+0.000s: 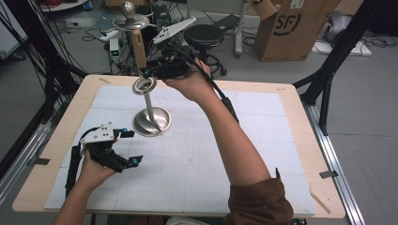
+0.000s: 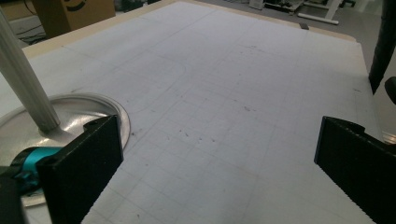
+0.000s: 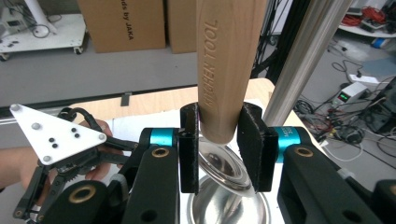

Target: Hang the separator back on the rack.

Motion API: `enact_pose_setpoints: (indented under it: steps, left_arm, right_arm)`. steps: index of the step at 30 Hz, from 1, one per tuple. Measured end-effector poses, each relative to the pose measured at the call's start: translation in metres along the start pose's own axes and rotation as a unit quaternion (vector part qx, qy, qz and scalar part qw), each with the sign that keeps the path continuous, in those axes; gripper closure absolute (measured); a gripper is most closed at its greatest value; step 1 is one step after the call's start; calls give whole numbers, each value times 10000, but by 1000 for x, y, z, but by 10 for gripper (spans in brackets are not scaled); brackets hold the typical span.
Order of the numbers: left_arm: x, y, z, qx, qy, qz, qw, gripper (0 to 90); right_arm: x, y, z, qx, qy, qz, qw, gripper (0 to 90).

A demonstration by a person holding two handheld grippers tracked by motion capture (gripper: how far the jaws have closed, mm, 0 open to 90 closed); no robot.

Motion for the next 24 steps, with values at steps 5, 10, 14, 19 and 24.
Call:
enact_pose_setpoints:
  steps: [5,10,14,19,24]
  left_arm:
    - [0,0,0,12,-12,15,10000,17]
    - [0,1,0,10,-9,15,10000,17]
    - [0,0,0,3,-10,3,10000,17]
    - [-2,0,0,5,-10,3,10000,16]
    - [-2,0,0,13,-3,15,10000,17]
  right_arm:
    - [2,3,-2,-16,50,93,9999,704]
    - [1,1,-7,60,142,88,9998,704]
    - [3,1,-14,110,234,132,9996,704]
    - [6,4,-20,194,269,149,9993,704]
    - [9,7,-19,209,223,188,9994,703]
Point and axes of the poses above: each handheld gripper's, and its own axes: x roughly forward along the jaws, y roughly out of its underside, z roughly to its left, the point moved 10 cm from there along x, roughly forward along the jaws, and after that the axes turned 5 degrees about -z, right-handed, at the moved point
